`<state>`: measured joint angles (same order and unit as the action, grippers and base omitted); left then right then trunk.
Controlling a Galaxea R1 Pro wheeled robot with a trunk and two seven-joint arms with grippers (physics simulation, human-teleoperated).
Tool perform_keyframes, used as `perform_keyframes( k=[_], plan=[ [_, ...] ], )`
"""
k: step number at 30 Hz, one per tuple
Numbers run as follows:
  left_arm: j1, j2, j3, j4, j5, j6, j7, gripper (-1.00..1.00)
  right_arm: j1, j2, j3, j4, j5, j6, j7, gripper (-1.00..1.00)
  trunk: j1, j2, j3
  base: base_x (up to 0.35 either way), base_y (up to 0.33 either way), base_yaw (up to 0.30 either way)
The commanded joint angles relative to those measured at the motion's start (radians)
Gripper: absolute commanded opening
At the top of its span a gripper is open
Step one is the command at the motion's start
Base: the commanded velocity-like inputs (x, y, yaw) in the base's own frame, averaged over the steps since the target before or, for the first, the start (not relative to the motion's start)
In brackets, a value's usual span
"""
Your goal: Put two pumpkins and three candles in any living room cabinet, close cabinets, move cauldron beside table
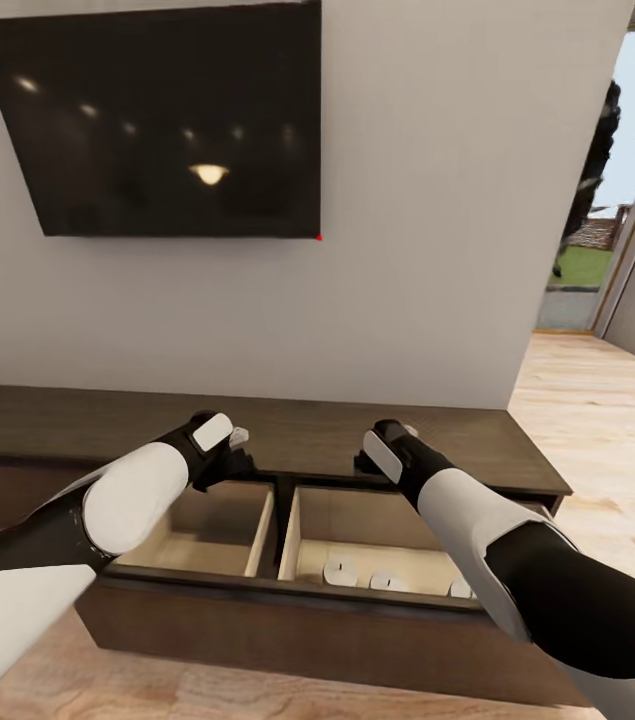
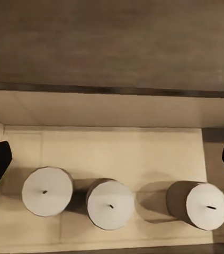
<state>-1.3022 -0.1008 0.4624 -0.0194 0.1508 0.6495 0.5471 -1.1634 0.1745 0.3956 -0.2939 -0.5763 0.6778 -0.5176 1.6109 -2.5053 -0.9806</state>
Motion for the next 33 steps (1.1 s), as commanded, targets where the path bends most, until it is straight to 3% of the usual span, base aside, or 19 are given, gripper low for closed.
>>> perform_keyframes(
  k=[1, 5, 8, 25, 30, 33],
  plan=[
    [0.000, 0.000, -0.001, -0.002, 0.010, 0.002, 0.008, 1.00, 0.001, 0.000, 0.005, -0.001, -0.020, 0.000, -0.007, 1.00, -0.001, 0.000, 0.003, 0.000, 0.000, 0.000],
    [0.000, 0.000, -0.001, -0.002, 0.010, 0.002, 0.008, 1.00, 0.008, 0.000, 0.005, 0.000, -0.067, -0.002, -0.007, 1.00, -0.002, 0.001, 0.018, 0.000, 0.000, 0.000],
    [0.005, 0.000, -0.001, -0.002, 0.010, 0.001, 0.008, 1.00, 0.009, 0.000, 0.005, 0.003, -0.080, -0.002, -0.007, 1.00, -0.004, 0.002, 0.030, 0.000, 0.000, 0.000],
    [0.014, 0.000, -0.001, -0.002, 0.010, 0.002, 0.008, 1.00, 0.015, 0.000, 0.005, 0.047, -0.086, -0.004, -0.005, 1.00, -0.015, 0.012, 0.095, 0.000, 0.000, 0.000],
    [0.015, 0.001, 0.000, -0.002, 0.010, 0.001, 0.008, 1.00, 0.036, 0.000, 0.005, 0.049, -0.086, -0.004, 0.093, 1.00, -0.034, 0.047, 0.110, 0.000, 0.000, 0.000],
    [0.015, 0.001, 0.000, -0.002, 0.010, 0.001, 0.008, 1.00, 0.039, 0.000, 0.006, 0.049, -0.086, -0.004, 0.117, 1.00, -0.045, 0.068, 0.116, 0.000, 0.000, 0.000]
  ],
)
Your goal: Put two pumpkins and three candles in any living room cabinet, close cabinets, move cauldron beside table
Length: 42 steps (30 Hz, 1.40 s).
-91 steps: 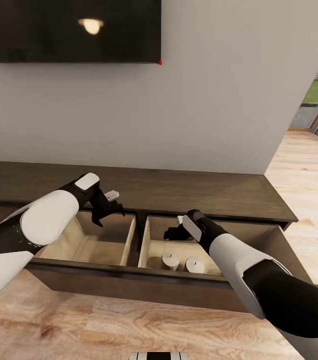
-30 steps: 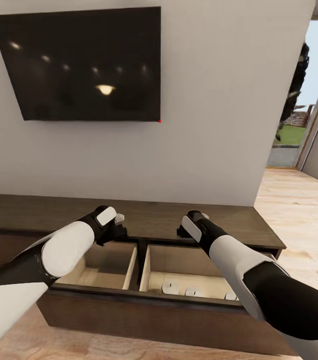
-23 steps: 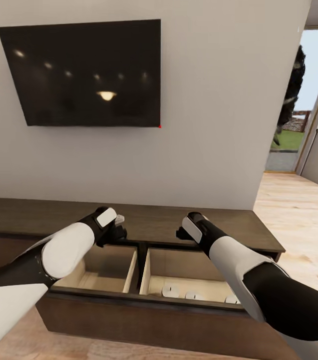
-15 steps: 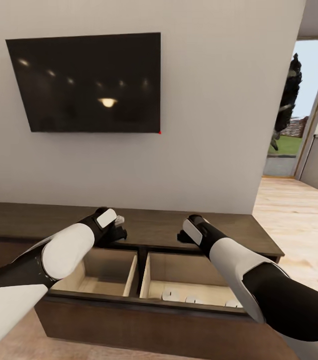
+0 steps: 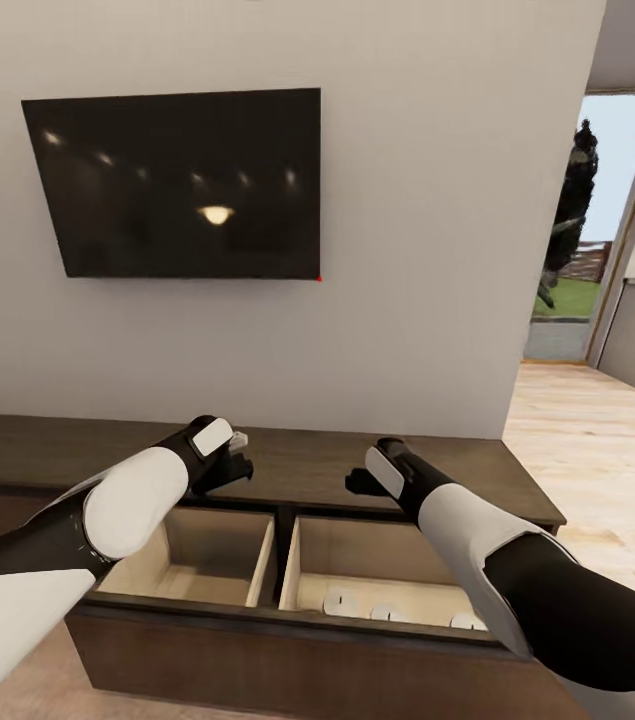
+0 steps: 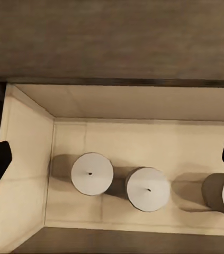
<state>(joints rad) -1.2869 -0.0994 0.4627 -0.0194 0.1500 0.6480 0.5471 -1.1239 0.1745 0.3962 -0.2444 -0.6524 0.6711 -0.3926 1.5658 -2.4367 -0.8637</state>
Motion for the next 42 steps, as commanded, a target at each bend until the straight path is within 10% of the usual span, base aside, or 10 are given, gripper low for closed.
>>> perform_keyframes(
  k=[1, 42],
  plan=[
    [0.000, 0.000, -0.001, -0.002, 0.010, 0.002, 0.008, 1.00, 0.000, 0.000, 0.005, -0.001, -0.010, 0.002, -0.003, 1.00, -0.004, 0.007, 0.001, 0.000, 0.000, 0.000],
    [0.014, 0.000, -0.001, -0.002, 0.010, 0.001, 0.007, 1.00, 0.006, 0.000, 0.006, 0.001, -0.009, 0.003, 0.006, 1.00, -0.161, 0.294, 0.081, 0.000, 0.000, 0.000]
  ],
)
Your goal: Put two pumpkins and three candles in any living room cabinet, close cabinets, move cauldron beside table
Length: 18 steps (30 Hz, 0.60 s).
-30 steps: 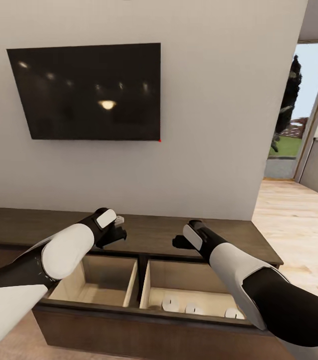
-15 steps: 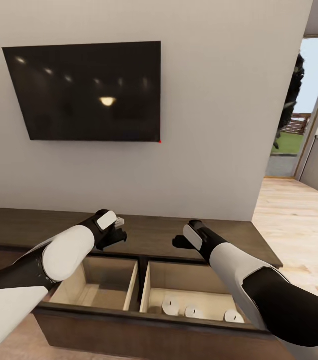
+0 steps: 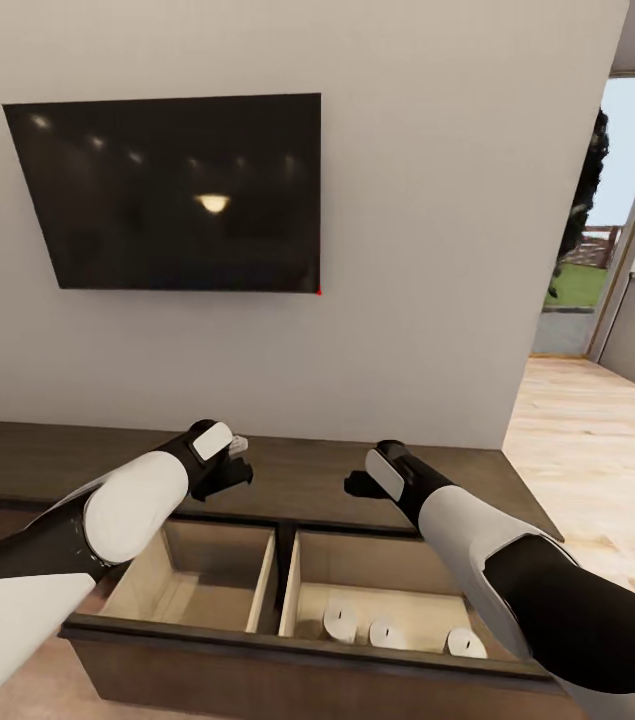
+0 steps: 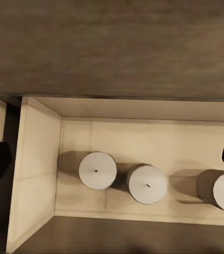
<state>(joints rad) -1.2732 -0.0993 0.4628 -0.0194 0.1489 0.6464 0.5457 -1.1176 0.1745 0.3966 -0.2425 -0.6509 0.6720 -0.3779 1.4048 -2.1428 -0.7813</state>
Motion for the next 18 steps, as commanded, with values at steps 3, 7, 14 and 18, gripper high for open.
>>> perform_keyframes(
  k=[3, 7, 14, 18],
  plan=[
    [0.000, -0.001, -0.001, -0.002, 0.011, 0.003, 0.008, 1.00, 0.003, 0.000, 0.004, 0.000, -0.010, 0.002, -0.008, 1.00, -0.012, 0.021, 0.008, -0.056, 0.000, 0.000],
    [0.008, -0.001, -0.001, -0.002, 0.011, 0.003, 0.008, 1.00, 0.006, 0.000, 0.005, 0.000, -0.010, 0.002, -0.009, 1.00, -0.027, 0.049, 0.021, -0.158, 0.000, 0.000],
    [0.013, -0.002, -0.001, -0.002, 0.011, -0.018, 0.008, 1.00, 0.007, 0.000, 0.005, 0.001, -0.010, 0.001, -0.007, 1.00, -0.054, 0.098, 0.043, -0.232, 0.000, 0.000],
    [0.014, -0.002, -0.001, -0.002, 0.011, -0.022, 0.008, 1.00, 0.008, 0.000, 0.005, 0.008, -0.010, 0.001, -0.007, 1.00, -0.069, 0.126, 0.055, -0.249, 0.000, 0.000]
  ],
)
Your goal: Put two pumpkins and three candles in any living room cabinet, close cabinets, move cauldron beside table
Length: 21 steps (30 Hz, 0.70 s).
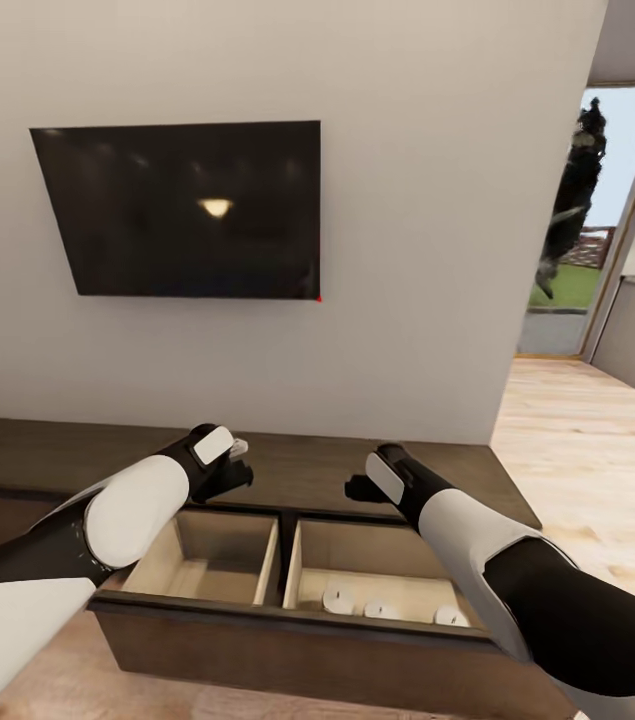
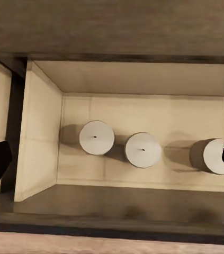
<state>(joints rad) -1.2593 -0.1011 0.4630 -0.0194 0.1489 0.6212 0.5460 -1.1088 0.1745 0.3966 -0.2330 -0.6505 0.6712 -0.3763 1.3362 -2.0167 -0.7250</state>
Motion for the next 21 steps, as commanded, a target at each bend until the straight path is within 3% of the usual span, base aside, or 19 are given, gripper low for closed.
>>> perform_keyframes(
  k=[1, 9, 16, 21],
  plan=[
    [0.000, -0.002, -0.001, -0.002, 0.011, 0.002, 0.008, 1.00, -0.001, 0.000, 0.005, 0.000, -0.011, 0.002, -0.009, 1.00, -0.005, 0.007, 0.002, -0.255, 0.000, 0.000],
    [0.000, -0.012, -0.001, -0.002, 0.011, 0.000, 0.008, 1.00, 0.000, 0.000, 0.005, 0.002, -0.010, 0.001, -0.008, 1.00, -0.035, 0.063, 0.027, -0.278, 0.000, 0.000],
    [0.000, -0.021, 0.000, -0.027, 0.011, 0.022, 0.011, 1.00, 0.003, 0.000, 0.009, -0.132, -0.001, 0.010, -0.015, 1.00, -0.062, 0.112, 0.049, -0.283, 0.000, 0.000],
    [0.000, -0.027, 0.002, -0.028, 0.011, 0.022, 0.008, 1.00, 0.003, 0.000, 0.011, -0.092, -0.003, 0.007, -0.012, 1.00, -0.081, 0.147, 0.065, -0.318, 0.000, 0.000]
  ],
)
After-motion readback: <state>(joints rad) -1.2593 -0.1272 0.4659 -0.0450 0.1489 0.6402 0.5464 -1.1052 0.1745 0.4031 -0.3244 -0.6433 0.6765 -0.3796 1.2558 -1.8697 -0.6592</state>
